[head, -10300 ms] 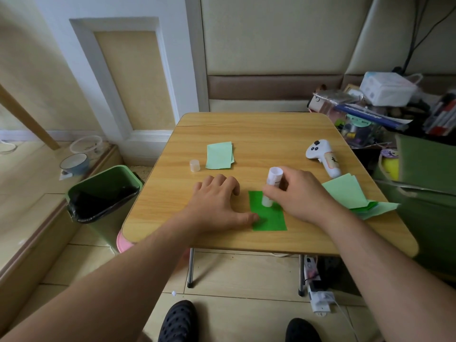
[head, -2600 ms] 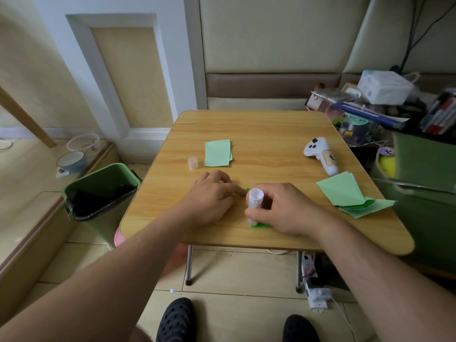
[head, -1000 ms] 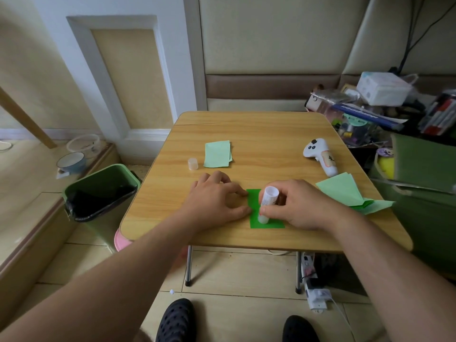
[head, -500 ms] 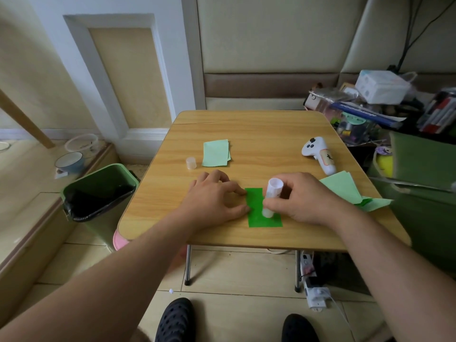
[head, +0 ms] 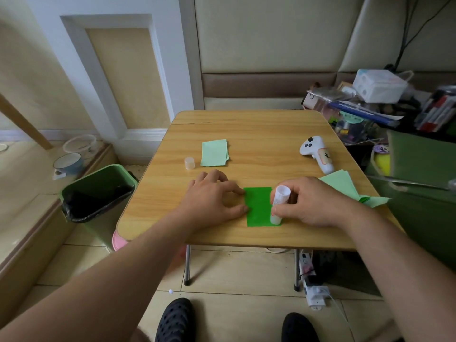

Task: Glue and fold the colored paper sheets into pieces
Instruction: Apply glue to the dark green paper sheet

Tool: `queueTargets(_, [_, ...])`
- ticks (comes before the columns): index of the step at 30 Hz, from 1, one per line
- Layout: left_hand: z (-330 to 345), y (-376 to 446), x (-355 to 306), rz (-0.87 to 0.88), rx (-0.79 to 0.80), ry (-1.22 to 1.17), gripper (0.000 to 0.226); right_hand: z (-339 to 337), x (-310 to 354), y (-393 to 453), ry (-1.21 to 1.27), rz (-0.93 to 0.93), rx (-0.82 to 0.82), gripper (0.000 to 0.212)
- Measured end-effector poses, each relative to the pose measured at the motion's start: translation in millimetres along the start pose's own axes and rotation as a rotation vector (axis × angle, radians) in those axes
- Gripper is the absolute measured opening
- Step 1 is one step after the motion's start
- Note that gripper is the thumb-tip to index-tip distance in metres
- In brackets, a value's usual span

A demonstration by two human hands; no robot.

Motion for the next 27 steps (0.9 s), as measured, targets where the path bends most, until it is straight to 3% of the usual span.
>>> queueTargets(8, [0,0,1,-0.014,0.005,-0.006,0.068,-1,9,5,0.027,-0.029,-0.106,0.019])
queueTargets(14, [1,0,2,-0.013,-0.025,-0.011,0.066,28,28,11,0.091,-0.128,0.01,0.008])
queueTargets(19, [1,1,1,-0.006,-0.011,-0.004,0.057,17,17,7,0.043,-0.06,0.016,0.009])
queueTargets(27, [0,-1,1,-0.004,0.005,0.004,0.065,-1,1,-1,0.015,0.014,0.038,0.009])
Point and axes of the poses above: each hand's wrist, its own y-axis towards the middle knuckle, its own z-axis out of the palm, x = y × z, the point moved 6 cm from there along y, towards the middle knuckle, and after that the axes turned 10 degrees about -z, right-handed, at the moved point
